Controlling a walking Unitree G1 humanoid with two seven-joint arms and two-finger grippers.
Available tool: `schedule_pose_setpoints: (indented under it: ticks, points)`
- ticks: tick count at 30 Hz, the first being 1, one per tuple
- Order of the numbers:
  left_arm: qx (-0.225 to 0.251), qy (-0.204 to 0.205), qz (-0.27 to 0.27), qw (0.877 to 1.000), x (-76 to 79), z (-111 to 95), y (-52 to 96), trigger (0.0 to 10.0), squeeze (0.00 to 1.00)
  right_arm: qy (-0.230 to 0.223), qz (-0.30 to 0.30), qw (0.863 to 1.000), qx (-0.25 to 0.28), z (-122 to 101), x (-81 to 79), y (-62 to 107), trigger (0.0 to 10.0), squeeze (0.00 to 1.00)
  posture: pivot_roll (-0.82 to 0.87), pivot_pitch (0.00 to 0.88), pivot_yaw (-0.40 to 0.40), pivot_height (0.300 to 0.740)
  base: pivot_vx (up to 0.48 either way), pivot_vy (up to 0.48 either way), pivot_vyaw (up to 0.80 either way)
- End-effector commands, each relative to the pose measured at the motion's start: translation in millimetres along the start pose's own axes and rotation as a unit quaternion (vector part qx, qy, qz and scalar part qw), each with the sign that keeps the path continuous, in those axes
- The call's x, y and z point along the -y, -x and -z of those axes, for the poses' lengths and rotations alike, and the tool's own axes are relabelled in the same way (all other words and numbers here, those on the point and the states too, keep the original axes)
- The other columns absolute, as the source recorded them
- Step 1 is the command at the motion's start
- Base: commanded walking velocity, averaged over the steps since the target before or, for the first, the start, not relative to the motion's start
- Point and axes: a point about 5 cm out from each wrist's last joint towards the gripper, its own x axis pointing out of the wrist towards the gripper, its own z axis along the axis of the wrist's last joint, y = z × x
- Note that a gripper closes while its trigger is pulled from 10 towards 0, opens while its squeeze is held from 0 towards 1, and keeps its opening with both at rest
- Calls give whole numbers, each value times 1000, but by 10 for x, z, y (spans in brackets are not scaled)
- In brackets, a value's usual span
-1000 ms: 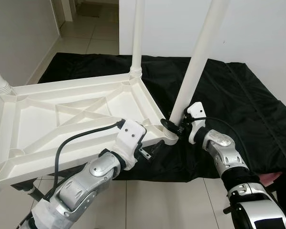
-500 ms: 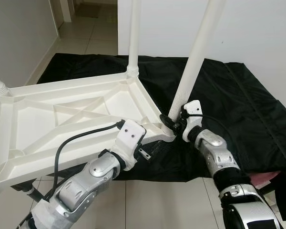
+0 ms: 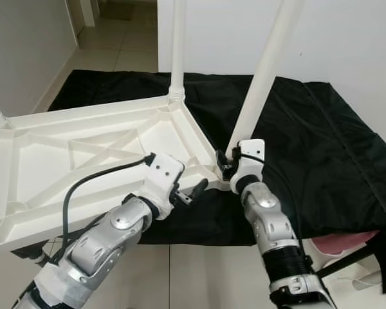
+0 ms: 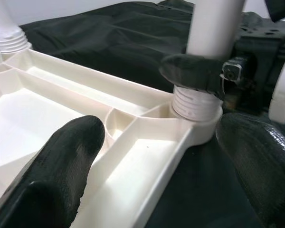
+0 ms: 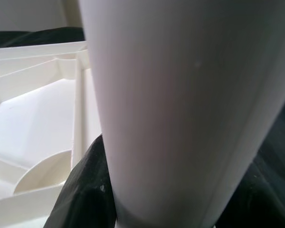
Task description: Building children table
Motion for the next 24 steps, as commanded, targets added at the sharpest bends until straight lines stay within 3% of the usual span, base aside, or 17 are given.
schedule_pose_setpoints:
  ticks: [1,5,10,11,16,17,21,23,24]
  points:
    - [2,-9,102,995,80,-6,11,10000,0,-12,24,999,-27,98,41,44,10000,0,42,57,-50,740,0,0,0]
    - [2,-9,104,995,88,-3,13,10000,0,-18,17,999,-38,116,-67,117,10000,0,39,51,-50,740,0,0,0]
    - [0,-9,113,994,105,4,7,10000,0,-18,13,999,-40,104,-48,106,10000,0,34,44,-49,740,0,0,0]
    - [-2,-7,119,993,123,11,4,10000,0,-14,11,999,-33,75,-18,93,10000,1000,33,39,-50,740,0,0,0]
    - [-7,-4,128,992,168,41,2,10000,0,-4,-4,1000,-16,2,34,76,10000,1000,34,34,-52,740,0,0,0]
    - [-11,-5,132,991,193,63,9,10000,0,-2,-35,999,3,-80,119,43,10000,1000,31,31,-50,740,0,0,0]
    - [-12,-6,135,991,202,69,10,10000,0,-3,-61,998,12,-132,179,31,10000,1000,31,31,-50,740,0,0,0]
    - [-12,-6,135,991,198,66,5,10000,0,4,-103,995,7,-139,227,20,10000,1000,29,28,-50,740,0,0,0]
    - [-12,-8,136,991,195,64,2,10000,0,12,-140,990,-2,-123,258,14,10000,235,26,26,-51,740,0,0,0]
